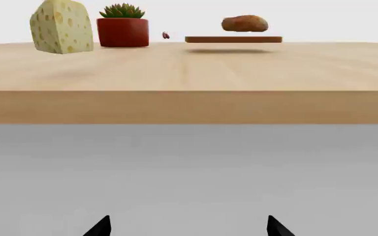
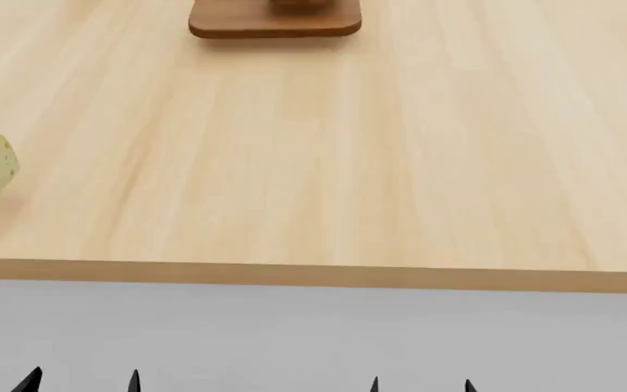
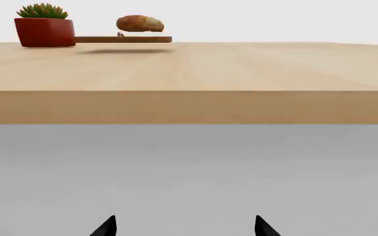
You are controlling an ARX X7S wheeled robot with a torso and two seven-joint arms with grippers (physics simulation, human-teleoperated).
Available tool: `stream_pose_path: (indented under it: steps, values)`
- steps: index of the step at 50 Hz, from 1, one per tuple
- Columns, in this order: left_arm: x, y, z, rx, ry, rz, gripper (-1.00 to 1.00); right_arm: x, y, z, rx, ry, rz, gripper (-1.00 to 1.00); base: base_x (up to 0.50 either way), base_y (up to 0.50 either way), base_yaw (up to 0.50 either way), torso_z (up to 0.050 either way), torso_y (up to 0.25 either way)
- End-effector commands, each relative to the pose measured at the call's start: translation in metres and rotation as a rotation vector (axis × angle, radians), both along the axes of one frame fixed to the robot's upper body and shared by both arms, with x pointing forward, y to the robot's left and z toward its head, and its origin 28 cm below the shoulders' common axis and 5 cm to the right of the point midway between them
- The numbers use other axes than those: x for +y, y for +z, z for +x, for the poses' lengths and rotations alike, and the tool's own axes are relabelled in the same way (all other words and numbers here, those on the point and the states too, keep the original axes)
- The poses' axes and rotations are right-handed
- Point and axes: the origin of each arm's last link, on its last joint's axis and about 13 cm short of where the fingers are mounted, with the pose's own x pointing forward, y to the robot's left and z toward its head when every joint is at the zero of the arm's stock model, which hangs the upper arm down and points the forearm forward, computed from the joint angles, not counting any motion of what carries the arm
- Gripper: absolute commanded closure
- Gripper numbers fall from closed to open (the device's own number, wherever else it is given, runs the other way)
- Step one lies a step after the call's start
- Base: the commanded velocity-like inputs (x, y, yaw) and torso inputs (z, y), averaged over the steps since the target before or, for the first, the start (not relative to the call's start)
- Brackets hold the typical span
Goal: Pick up the wedge of cheese and place it on the slice of bread to prepare a simple cheese on bread dish.
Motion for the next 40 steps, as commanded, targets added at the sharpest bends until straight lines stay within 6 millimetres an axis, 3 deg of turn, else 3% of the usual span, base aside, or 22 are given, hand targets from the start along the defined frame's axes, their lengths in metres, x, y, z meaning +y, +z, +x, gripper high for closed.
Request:
stream_pose_path:
  steps: [1,13,20,33,40]
  values:
    - [0.0,0.0,0.0,0.0,0.0,0.0,-1.0,0.0,0.0,0.0,0.0,0.0,0.0,-1.0,0.0,0.0,0.0,0.0,0.0]
    - [-0.001,0.002,-0.005,-0.047,0.013,0.057,-1.0,0.002,0.001,0.0,0.019,-0.005,-0.006,-1.0,0.0,0.0,0.0,0.004,0.0]
    - [-0.002,0.001,-0.007,-0.063,0.005,0.083,-1.0,0.001,0.0,0.002,0.017,-0.013,-0.023,-1.0,0.0,0.0,0.0,0.05,0.0]
    - [0.001,0.019,-0.011,-0.092,0.003,0.092,-1.0,0.001,0.009,0.0,0.004,-0.015,-0.035,-1.0,0.0,0.0,0.0,0.05,0.0]
    - [0.002,0.019,-0.012,-0.102,0.014,0.088,-1.0,0.001,0.008,-0.001,0.012,-0.019,-0.042,-1.0,-0.49,0.0,0.0,0.05,0.0]
